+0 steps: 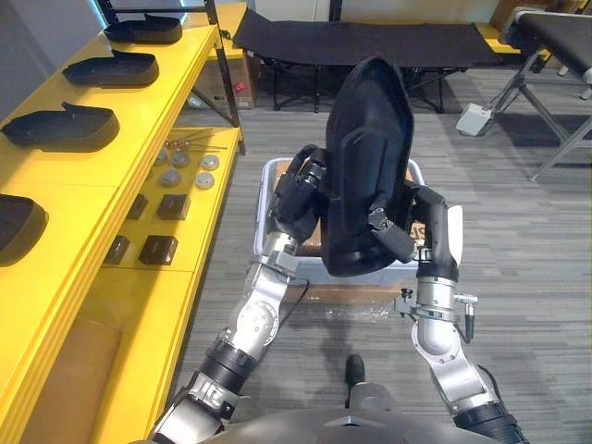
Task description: Walk over and take three plastic housings, then place them on the shelf
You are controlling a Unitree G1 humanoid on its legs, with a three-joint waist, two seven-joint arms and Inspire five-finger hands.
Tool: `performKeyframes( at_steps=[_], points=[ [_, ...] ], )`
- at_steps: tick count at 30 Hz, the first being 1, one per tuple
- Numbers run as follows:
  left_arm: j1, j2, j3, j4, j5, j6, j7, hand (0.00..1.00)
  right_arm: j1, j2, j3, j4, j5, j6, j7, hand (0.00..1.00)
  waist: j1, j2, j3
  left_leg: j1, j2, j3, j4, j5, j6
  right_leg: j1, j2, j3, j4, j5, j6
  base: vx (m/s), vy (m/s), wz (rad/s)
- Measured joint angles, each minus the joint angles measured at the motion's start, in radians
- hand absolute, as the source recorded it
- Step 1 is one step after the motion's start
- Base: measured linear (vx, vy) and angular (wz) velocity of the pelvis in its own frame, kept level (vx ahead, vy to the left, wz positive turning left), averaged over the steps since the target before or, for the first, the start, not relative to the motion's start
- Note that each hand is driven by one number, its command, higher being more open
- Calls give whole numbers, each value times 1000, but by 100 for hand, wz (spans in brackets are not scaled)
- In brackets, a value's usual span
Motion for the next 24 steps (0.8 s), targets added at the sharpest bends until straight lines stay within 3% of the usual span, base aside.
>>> performKeyframes(
  at_steps=[6, 7, 15, 24],
  points=[
    [5, 4, -25, 1, 0, 1, -9, 0, 1, -1, 7, 0, 24, 1, -17, 0, -1, -1, -21, -2, -1, 2, 0, 0, 0, 3, 0, 1, -14, 4, 5, 0, 0, 0],
    [7, 4, -29, 1, 0, 1, -10, 100, 1, -1, 7, 0, 25, 1, -17, 0, -1, -1, -22, -2, -1, 3, 0, 0, 0, 3, 0, 2, -15, 5, 6, 0, 0, 0],
    [41, 52, -43, 37, -3, 42, -12, 100, 5, -13, 5, 0, 34, 8, -17, 0, -2, 0, -28, -1, -2, 2, 1, 0, 0, 5, -2, 3, -17, 10, 5, 0, 0, 0],
    [42, 64, -56, 73, -4, 44, 31, 100, 9, -13, 4, 6, 38, 24, -22, 0, 0, -5, -28, 0, -13, -5, 3, -1, 3, 13, -14, 0, -19, 10, 6, -6, 6, 1]
  ],
)
